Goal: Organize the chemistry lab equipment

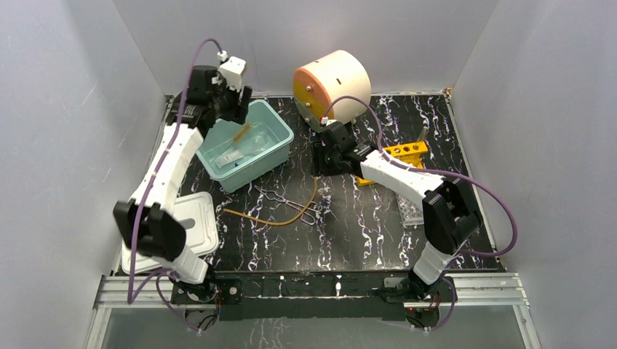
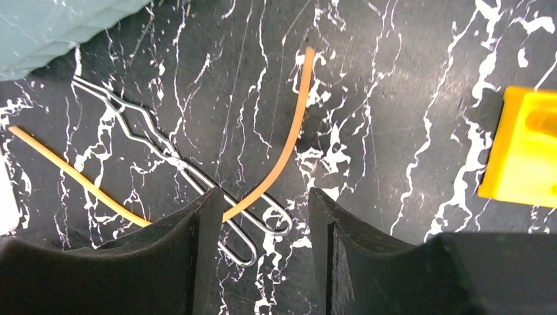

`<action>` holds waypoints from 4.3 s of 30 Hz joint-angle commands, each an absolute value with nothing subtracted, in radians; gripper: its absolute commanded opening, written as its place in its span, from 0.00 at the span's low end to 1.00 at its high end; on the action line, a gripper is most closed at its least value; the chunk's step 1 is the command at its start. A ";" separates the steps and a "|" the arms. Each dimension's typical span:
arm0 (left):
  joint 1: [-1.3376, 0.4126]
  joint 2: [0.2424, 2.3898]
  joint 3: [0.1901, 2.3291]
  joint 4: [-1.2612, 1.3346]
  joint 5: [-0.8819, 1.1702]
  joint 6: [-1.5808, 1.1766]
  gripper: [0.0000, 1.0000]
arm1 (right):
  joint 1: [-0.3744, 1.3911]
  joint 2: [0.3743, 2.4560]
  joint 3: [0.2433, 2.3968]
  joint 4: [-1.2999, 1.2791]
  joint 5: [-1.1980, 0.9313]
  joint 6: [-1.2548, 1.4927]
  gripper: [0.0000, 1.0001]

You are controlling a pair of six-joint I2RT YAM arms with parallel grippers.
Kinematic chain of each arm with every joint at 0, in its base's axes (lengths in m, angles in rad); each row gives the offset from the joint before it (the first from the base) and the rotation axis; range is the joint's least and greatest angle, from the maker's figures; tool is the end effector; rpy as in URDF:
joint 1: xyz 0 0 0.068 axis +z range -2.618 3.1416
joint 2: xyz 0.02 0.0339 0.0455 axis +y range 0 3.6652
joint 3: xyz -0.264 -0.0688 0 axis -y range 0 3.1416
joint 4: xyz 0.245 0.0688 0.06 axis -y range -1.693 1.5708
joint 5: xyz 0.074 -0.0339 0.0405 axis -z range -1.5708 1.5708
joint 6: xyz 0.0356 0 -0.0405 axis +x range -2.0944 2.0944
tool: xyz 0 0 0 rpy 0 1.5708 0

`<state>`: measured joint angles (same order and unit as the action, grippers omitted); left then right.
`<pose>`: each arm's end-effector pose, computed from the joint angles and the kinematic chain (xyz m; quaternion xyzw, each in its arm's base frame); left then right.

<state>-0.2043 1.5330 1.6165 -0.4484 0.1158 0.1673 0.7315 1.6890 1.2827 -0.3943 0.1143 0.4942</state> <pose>0.3432 -0.0753 0.4185 0.1842 0.8021 -0.0581 0.5651 0.2826 0.2482 0.2554 -0.0882 0.9213 0.1724 0.3372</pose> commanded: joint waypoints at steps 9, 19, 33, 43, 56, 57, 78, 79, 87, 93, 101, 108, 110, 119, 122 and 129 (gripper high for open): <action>-0.199 1.189 1.357 -0.327 0.317 -0.360 0.95 | 0.826 1.813 1.367 -0.557 0.213 0.711 0.60; -0.200 1.145 1.322 -0.340 0.353 -0.356 0.98 | 0.834 1.873 1.342 -0.527 0.263 0.851 0.46; -0.237 1.149 1.343 -0.362 0.326 -0.318 0.98 | 0.835 1.963 1.398 -0.544 0.284 0.882 0.41; -0.242 1.161 1.346 -0.361 0.311 -0.310 0.98 | 0.834 2.035 1.471 -0.601 0.281 0.873 0.27; -0.283 1.197 1.359 -0.364 0.335 -0.273 0.98 | 0.828 1.812 1.489 -0.476 0.423 0.707 0.00; -0.283 1.199 1.358 -0.364 0.333 -0.273 0.98 | 0.822 1.779 1.482 -0.455 0.417 0.690 0.00; -0.414 1.279 1.302 -0.116 0.610 -0.358 0.92 | 0.617 1.435 1.550 -0.308 0.021 0.648 0.00; -0.417 1.285 1.296 -0.077 0.625 -0.377 0.90 | 0.613 1.428 1.553 -0.305 0.012 0.660 0.00; -0.461 1.346 1.239 0.117 0.615 -0.461 0.73 | 0.581 1.389 1.576 -0.266 -0.086 0.748 0.00; -0.518 1.391 1.221 0.253 0.672 -0.492 0.73 | 0.561 1.378 1.591 -0.227 -0.152 0.777 0.00; -0.554 1.422 1.208 0.360 0.561 -0.558 0.53 | 0.537 1.360 1.579 -0.167 -0.215 0.837 0.00; -0.573 1.422 1.195 0.348 0.570 -0.533 0.31 | 0.518 1.352 1.570 -0.149 -0.232 0.877 0.00; -0.574 1.420 1.192 0.345 0.570 -0.522 0.25 | 0.513 1.349 1.557 -0.139 -0.240 0.889 0.00; -0.576 1.391 1.205 0.290 0.572 -0.437 0.00 | 0.494 1.333 1.521 -0.185 -0.182 0.869 0.05; -0.575 1.364 1.239 0.187 0.508 -0.392 0.00 | 0.491 1.336 1.515 -0.247 -0.128 0.838 0.41; -0.574 1.335 1.401 -0.137 0.279 -0.244 0.00 | 0.480 1.325 1.500 -0.325 -0.065 0.791 0.70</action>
